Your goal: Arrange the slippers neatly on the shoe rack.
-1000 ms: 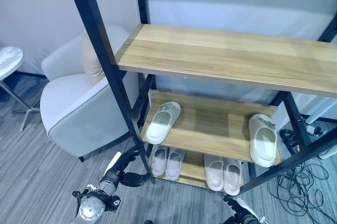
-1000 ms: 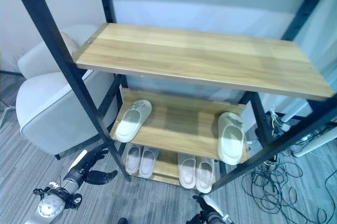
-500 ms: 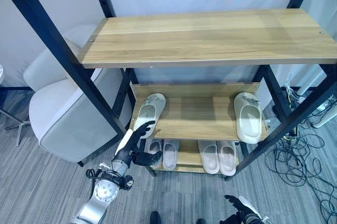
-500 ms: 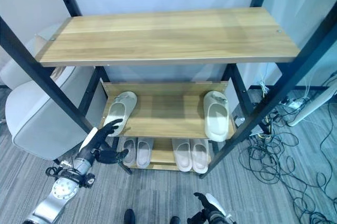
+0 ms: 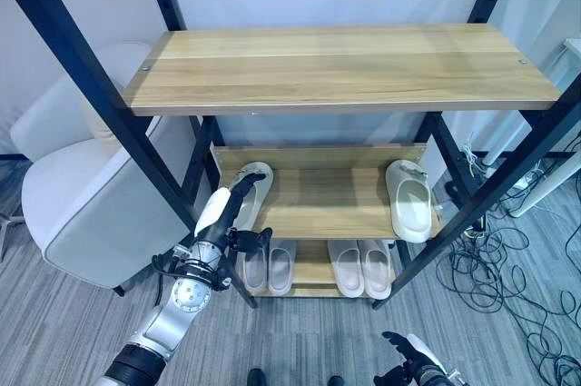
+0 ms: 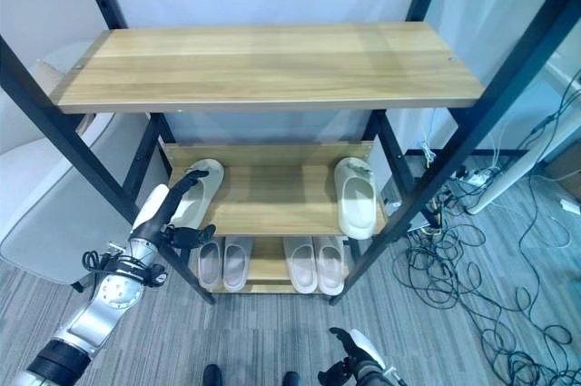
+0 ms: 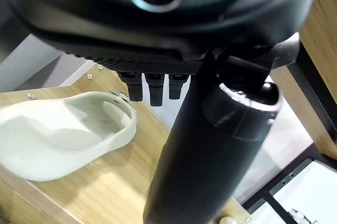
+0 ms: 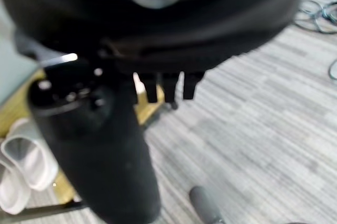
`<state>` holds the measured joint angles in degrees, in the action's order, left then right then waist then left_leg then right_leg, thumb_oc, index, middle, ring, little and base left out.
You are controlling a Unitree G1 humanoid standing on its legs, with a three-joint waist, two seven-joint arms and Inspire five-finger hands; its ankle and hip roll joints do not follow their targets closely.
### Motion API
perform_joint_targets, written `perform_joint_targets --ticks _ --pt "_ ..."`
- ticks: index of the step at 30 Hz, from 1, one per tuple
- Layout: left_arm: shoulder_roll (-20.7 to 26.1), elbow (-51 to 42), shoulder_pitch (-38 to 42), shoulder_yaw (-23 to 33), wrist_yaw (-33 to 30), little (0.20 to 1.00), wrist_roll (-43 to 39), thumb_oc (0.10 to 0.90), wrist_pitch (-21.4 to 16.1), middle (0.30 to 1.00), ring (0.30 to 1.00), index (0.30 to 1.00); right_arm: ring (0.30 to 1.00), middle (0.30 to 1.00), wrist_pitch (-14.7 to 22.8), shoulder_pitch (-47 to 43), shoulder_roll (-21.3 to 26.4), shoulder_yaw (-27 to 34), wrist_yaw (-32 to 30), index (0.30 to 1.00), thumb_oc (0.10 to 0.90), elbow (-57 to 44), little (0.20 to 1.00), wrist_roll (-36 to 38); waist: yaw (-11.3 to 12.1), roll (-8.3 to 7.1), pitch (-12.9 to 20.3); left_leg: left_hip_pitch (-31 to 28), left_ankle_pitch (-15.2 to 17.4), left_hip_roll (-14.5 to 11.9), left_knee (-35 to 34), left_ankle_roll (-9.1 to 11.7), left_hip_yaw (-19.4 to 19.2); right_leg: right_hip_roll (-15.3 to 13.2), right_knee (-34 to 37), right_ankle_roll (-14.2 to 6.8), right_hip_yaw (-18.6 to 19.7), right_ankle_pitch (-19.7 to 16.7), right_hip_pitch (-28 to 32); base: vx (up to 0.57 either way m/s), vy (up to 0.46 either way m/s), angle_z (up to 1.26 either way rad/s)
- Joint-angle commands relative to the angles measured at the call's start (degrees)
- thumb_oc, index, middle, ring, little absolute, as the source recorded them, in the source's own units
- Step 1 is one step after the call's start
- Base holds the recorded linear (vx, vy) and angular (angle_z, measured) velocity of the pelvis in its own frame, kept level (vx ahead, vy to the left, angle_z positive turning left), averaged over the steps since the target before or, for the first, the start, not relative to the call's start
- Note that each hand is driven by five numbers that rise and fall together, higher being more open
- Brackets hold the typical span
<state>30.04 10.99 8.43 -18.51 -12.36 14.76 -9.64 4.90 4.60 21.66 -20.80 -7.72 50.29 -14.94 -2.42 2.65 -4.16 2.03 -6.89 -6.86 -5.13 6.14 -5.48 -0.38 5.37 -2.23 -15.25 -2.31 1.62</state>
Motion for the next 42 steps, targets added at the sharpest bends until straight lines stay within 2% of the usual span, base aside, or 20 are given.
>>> perform_joint_targets --ticks 1,5,10,24,36,42 --pt "2.4 2.7 10.4 0.1 -6.1 0.900 3.7 0.800 -2.4 0.900 0.900 0.900 0.900 0.900 2.4 -0.6 1.6 -0.5 -1.1 0.900 0.800 -4.2 0.900 -0.2 -0.5 -2.02 3.7 1.4 3.4 1.6 0.1 1.1 -2.2 -4.5 -0.4 -7.3 -0.3 2.5 -2.6 0.00 0.000 0.00" --pt "5.4 7.6 15.5 -1.7 -8.2 0.900 8.6 0.800 -1.1 0.900 0.900 0.900 0.900 0.900 2.6 -0.6 2.0 -0.8 -1.0 0.900 0.800 -4.0 0.900 -0.5 -1.3 -1.84 3.7 3.3 2.9 1.7 0.1 1.3 -2.2 -5.1 -0.4 -7.7 -0.5 1.7 -4.7 -0.01 0.005 0.00" --pt "7.0 11.2 19.4 -3.6 -9.0 0.900 11.3 0.800 -0.1 0.900 0.900 0.900 0.900 0.900 2.7 -0.9 2.4 -1.2 -1.0 0.900 0.800 -3.7 0.900 -0.7 -1.8 -1.75 3.9 5.1 2.6 1.9 0.1 1.3 -2.1 -5.5 -0.4 -7.9 -0.4 1.0 -6.7 -0.01 0.005 0.00" --pt "11.8 17.5 26.5 -7.2 -9.5 0.900 14.2 0.800 0.8 0.900 0.900 0.900 0.900 0.900 2.9 -1.3 2.6 -2.5 -0.5 0.900 0.800 -2.8 0.900 -1.3 -2.5 -2.02 5.2 7.1 2.5 2.2 0.1 1.0 -2.4 -6.0 -0.4 -8.0 0.4 -0.1 -9.7 0.00 0.008 -0.02" --pt "13.4 18.9 28.9 -8.0 -10.0 0.900 15.3 0.800 1.4 0.900 0.900 0.900 0.900 0.900 2.8 -1.8 2.3 -3.1 -0.4 0.900 0.800 -2.1 0.900 -1.2 -2.5 -2.09 5.6 7.4 2.5 2.4 0.1 0.8 -2.8 -6.2 -0.4 -8.0 0.8 -0.3 -10.2 0.00 0.003 -0.02" --pt "15.5 23.2 33.9 -11.4 -10.0 0.900 18.2 0.800 2.7 0.900 0.900 0.900 0.900 0.900 2.9 -2.1 2.8 -3.6 -0.3 0.900 0.800 -2.9 0.900 -1.2 -3.0 -1.86 5.6 9.0 2.1 2.3 0.1 0.8 -2.7 -6.4 -0.4 -8.2 1.0 -1.0 -12.3 -0.01 0.000 -0.01"
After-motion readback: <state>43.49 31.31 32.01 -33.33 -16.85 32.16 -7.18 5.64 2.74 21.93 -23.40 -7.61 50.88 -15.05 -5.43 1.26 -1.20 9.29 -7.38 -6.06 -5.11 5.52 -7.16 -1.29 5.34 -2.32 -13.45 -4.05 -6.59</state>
